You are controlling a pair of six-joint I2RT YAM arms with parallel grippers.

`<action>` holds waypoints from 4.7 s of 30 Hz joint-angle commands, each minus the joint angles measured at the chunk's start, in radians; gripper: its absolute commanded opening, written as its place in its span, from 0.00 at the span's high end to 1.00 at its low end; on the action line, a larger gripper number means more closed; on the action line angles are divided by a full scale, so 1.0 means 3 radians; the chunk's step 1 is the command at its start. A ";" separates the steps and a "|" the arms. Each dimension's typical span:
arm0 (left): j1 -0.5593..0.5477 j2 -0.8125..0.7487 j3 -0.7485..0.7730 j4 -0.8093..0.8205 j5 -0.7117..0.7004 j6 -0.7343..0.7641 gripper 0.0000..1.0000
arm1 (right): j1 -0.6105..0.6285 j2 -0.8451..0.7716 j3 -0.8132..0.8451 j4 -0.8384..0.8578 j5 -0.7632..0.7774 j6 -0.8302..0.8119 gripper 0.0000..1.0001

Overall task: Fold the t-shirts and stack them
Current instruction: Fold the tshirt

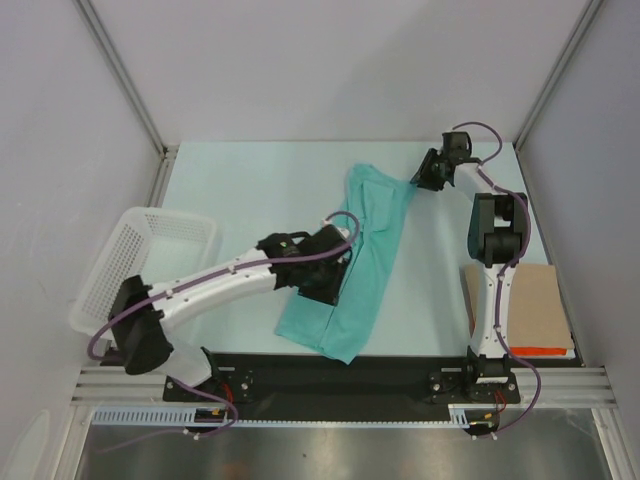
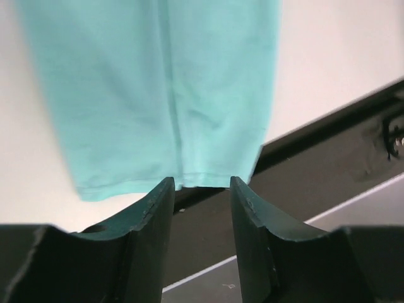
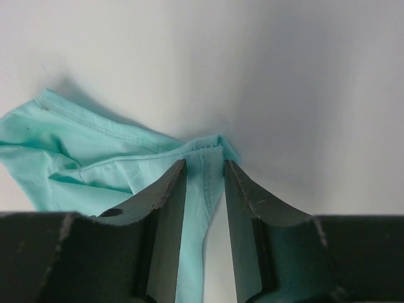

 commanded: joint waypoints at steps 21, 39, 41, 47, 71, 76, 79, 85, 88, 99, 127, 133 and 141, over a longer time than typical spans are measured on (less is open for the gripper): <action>0.1938 -0.0335 -0.0931 0.0533 0.0951 0.0333 0.53 | -0.0174 0.1260 0.1775 0.0262 -0.0346 0.1128 0.77; 0.1968 0.0750 -0.0486 0.0799 0.1698 0.1105 0.52 | 0.0321 0.0104 0.1314 -0.0735 0.0052 0.0215 0.46; 0.1968 0.0811 -0.0480 0.0804 0.1724 0.1167 0.53 | 0.0505 0.0109 0.1299 -0.0592 0.0114 0.0122 0.48; 0.1974 0.0827 -0.0511 0.0753 0.1739 0.1187 0.56 | 0.0726 0.0511 0.1492 0.0257 0.0165 0.0050 0.41; 0.1979 0.0806 -0.0823 0.0947 0.1892 0.1018 0.59 | 0.0700 0.1076 0.1866 0.0820 -0.0203 -0.0011 0.71; 0.1974 0.0827 -0.0823 0.0932 0.1903 0.1024 0.59 | 0.0710 0.1117 0.1892 0.0739 -0.0224 -0.0031 0.68; 0.1974 0.0816 -0.0833 0.0917 0.1918 0.1029 0.59 | 0.0756 0.1112 0.1897 0.0642 -0.0178 -0.0087 0.69; 0.1974 0.0791 -0.0879 0.0911 0.1908 0.1080 0.59 | 0.0807 0.0943 0.1688 0.0575 -0.0040 -0.0144 0.72; 0.1974 0.0786 -0.0884 0.0917 0.1913 0.1095 0.60 | 0.0802 0.0876 0.1621 0.0554 0.0012 -0.0139 0.75; 0.1979 0.0842 -0.0910 0.0932 0.1969 0.1141 0.59 | 0.0828 0.0733 0.1657 0.0411 0.0165 -0.0246 0.63; 0.1979 0.0816 -0.0966 0.0983 0.2087 0.1136 0.62 | 0.0935 0.0866 0.1488 0.0375 0.0221 -0.0113 0.70; 0.1974 0.0821 -0.0966 0.0993 0.2107 0.1121 0.62 | 0.0935 0.0953 0.1503 0.0370 0.0145 -0.0032 0.70; 0.1974 0.0832 -0.0971 0.1009 0.2117 0.1105 0.62 | 0.0941 0.1004 0.1478 0.0386 0.0135 -0.0001 0.69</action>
